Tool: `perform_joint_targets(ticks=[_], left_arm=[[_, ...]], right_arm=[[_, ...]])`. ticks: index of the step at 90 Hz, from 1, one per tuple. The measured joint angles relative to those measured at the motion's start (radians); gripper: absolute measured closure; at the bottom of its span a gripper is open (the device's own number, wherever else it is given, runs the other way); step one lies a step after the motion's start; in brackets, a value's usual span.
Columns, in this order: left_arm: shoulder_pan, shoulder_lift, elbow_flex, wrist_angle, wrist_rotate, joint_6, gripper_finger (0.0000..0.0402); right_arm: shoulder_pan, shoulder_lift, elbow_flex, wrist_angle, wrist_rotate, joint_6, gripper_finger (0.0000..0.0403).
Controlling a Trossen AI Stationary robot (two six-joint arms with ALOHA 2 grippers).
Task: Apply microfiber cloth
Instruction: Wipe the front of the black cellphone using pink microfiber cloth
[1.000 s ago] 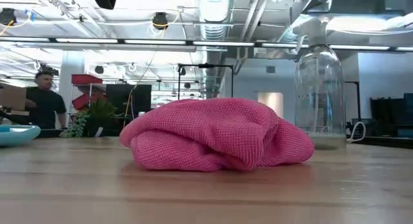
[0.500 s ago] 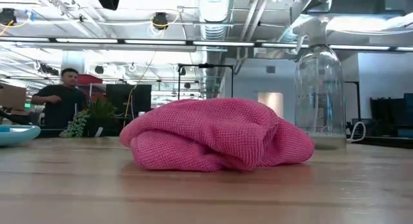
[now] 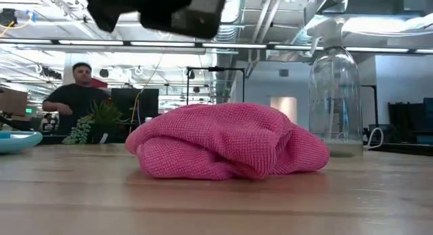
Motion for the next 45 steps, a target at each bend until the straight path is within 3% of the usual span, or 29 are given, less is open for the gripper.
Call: perform_joint_targets(ticks=[16,35,45], left_arm=[[0.000,0.000,0.000,-0.025,0.008,-0.016,0.0287],[-0.002,-0.010,0.002,-0.037,0.080,-0.012,0.0286],[-0.002,-0.010,0.002,-0.066,0.107,-0.010,0.0286]], right_arm=[[0.005,-0.008,0.000,-0.112,0.010,0.054,0.0385],[0.018,-0.036,-0.004,-0.327,0.189,0.127,0.0387],[0.021,-0.009,-0.002,-0.347,0.162,0.170,0.0387]])
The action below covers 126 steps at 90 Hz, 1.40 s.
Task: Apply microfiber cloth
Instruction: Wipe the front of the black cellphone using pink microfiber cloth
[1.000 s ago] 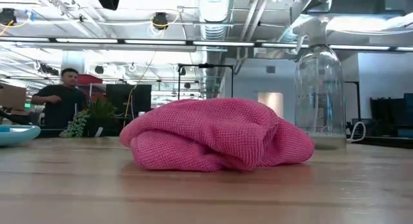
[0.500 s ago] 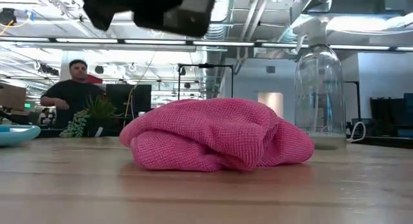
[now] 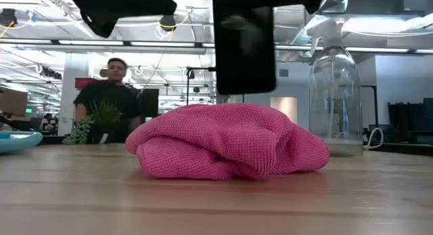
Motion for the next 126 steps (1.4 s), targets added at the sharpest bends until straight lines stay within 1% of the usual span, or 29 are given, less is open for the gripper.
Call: perform_joint_targets(ticks=[4,10,16,28,34,43,52,58,64,72,83,98,109,126], left_arm=[[-0.002,0.000,0.000,-0.007,0.012,0.001,0.0286],[-0.001,0.000,0.000,-0.017,0.066,0.002,0.0286],[0.000,0.000,0.000,-0.015,0.125,0.023,0.0287],[-0.008,0.000,0.000,-0.018,0.151,0.014,0.0287],[-0.018,0.000,0.000,-0.030,0.173,0.009,0.0287],[-0.033,0.020,0.000,-0.039,0.176,0.008,0.0288],[-0.042,0.075,0.005,-0.040,0.203,0.004,0.0291],[-0.042,0.126,0.023,-0.045,0.208,-0.009,0.0299],[-0.037,0.185,0.060,-0.044,0.204,-0.007,0.0310],[-0.021,0.260,0.119,-0.044,0.192,0.021,0.0326],[0.019,0.342,0.199,-0.099,0.139,0.040,0.0344],[0.065,0.376,0.273,-0.240,-0.003,0.040,0.0363],[0.080,0.375,0.290,-0.251,-0.104,0.096,0.0376],[0.074,0.375,0.292,-0.247,-0.268,0.157,0.0398]], right_arm=[[0.003,0.028,0.001,0.031,-0.016,-0.003,0.0387],[0.010,0.075,0.000,0.053,-0.020,-0.020,0.0387],[0.015,0.125,0.000,0.111,-0.024,-0.047,0.0387],[0.019,0.204,0.001,0.199,-0.048,-0.063,0.0387],[0.014,0.217,0.003,0.212,-0.049,-0.049,0.0387],[0.004,0.214,0.004,0.205,-0.050,-0.002,0.0386],[-0.015,0.195,0.003,0.182,-0.069,0.055,0.0385],[-0.030,0.185,0.003,0.180,-0.102,0.076,0.0385],[-0.045,0.182,0.002,0.184,-0.140,0.079,0.0385],[-0.055,0.181,0.002,0.188,-0.164,0.082,0.0385],[-0.056,0.181,0.002,0.191,-0.168,0.081,0.0385],[-0.052,0.181,0.002,0.186,-0.176,0.106,0.0385],[-0.053,0.180,0.002,0.170,-0.194,0.130,0.0385],[-0.052,0.180,0.002,0.164,-0.201,0.135,0.0385]])
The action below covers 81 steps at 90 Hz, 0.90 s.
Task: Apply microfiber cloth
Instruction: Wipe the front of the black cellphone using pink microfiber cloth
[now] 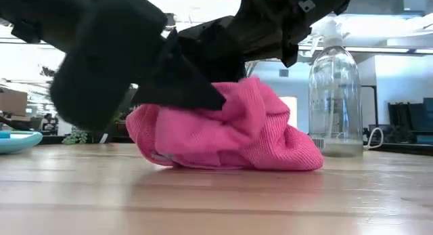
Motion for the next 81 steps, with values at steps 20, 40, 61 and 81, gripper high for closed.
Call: perform_joint_targets(ticks=[20,40,61,81], left_arm=[[0.006,0.001,-0.020,-0.010,0.026,-0.046,0.0401],[-0.036,-0.055,-0.016,-0.133,0.034,-0.098,0.0401],[-0.091,-0.150,-0.013,-0.288,0.211,-0.275,0.0402],[-0.089,-0.054,-0.038,-0.248,0.402,-0.335,0.0402]], right_arm=[[0.003,0.000,0.000,-0.004,-0.003,0.005,0.0383],[0.003,0.000,0.000,-0.005,-0.006,0.007,0.0383],[0.004,0.001,0.000,-0.005,-0.009,0.008,0.0383],[0.003,0.001,0.000,-0.004,-0.015,0.008,0.0383]])
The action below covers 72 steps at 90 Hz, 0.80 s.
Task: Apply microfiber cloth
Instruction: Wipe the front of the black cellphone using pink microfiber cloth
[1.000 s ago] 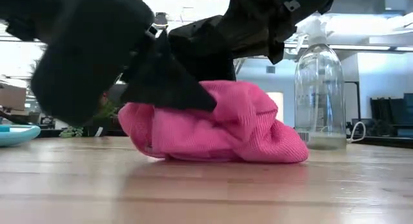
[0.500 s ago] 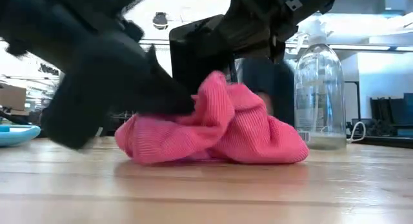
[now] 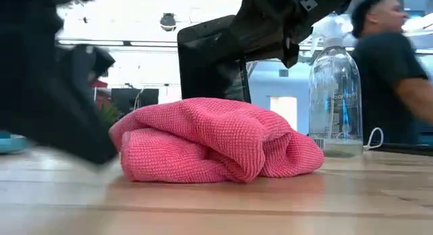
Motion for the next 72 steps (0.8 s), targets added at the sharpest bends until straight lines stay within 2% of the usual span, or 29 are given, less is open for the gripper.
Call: perform_joint_targets(ticks=[15,31,43,51,72], left_arm=[[0.048,0.064,0.000,0.081,-0.190,0.029,0.0402],[0.133,0.073,0.000,0.257,-0.195,0.232,0.0401],[0.152,0.073,0.000,0.363,-0.197,0.397,0.0401],[0.148,0.073,0.000,0.375,-0.237,0.429,0.0401],[0.097,0.062,0.009,0.386,-0.423,0.430,0.0401]], right_arm=[[0.000,0.000,-0.001,0.000,-0.006,0.013,0.0382],[-0.006,0.000,-0.001,-0.005,-0.010,0.016,0.0382],[-0.007,0.000,-0.001,-0.016,-0.014,0.020,0.0382],[-0.006,0.000,-0.001,-0.020,-0.014,0.019,0.0382],[-0.007,0.000,0.000,-0.021,-0.015,0.020,0.0382]])
